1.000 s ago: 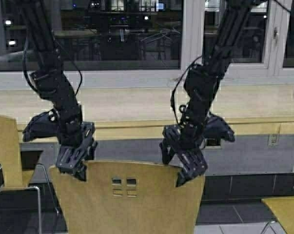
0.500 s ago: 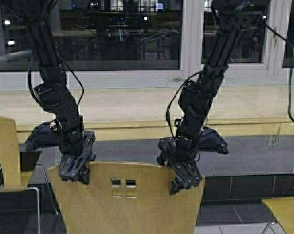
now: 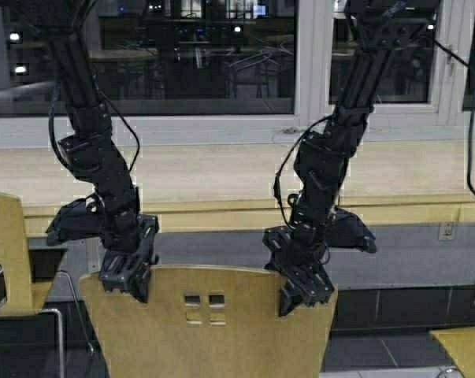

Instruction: Push the chairs under the table

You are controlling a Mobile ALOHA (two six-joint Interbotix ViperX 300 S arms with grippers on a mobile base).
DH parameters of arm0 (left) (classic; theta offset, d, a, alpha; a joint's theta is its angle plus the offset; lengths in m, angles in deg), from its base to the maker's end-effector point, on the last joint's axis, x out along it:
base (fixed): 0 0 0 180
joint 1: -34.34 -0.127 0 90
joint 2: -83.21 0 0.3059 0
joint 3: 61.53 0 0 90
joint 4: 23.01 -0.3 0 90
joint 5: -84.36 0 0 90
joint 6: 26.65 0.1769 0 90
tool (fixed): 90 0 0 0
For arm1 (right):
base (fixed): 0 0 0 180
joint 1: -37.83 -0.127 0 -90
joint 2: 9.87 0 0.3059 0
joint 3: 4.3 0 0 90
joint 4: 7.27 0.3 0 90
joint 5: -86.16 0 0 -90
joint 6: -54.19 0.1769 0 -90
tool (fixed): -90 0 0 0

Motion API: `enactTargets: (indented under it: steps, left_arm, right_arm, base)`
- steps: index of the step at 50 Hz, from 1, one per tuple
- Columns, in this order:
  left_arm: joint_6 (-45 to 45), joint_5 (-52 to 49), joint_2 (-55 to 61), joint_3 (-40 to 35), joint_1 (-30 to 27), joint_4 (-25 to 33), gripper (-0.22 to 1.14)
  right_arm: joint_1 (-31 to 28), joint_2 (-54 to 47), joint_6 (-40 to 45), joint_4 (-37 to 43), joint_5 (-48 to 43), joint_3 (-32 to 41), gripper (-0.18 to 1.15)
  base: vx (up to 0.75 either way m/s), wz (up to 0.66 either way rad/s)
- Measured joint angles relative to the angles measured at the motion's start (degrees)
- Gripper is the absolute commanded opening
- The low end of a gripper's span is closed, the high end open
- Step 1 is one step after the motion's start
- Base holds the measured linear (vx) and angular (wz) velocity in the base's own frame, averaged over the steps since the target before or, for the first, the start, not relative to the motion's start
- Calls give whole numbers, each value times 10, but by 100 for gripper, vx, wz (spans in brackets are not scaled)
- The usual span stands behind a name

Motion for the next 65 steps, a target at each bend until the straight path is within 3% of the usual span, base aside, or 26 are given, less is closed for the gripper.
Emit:
enactTargets:
  steps: [23,48,65]
  left_arm:
    - [-2,-5,0,-5,5,0,42]
    - [-3,-11,-18,45,11,-1,42]
    - [-4,-11,-18,39,13,0,42]
  right_arm:
    - [23,4,-12,-2,3,-9,41]
    - [11,14,-37,-4,8,-32,41]
    - [17,16,-37,-4,9,-33,41]
  base:
    - [13,20]
    - [21,-1]
    - [22,7]
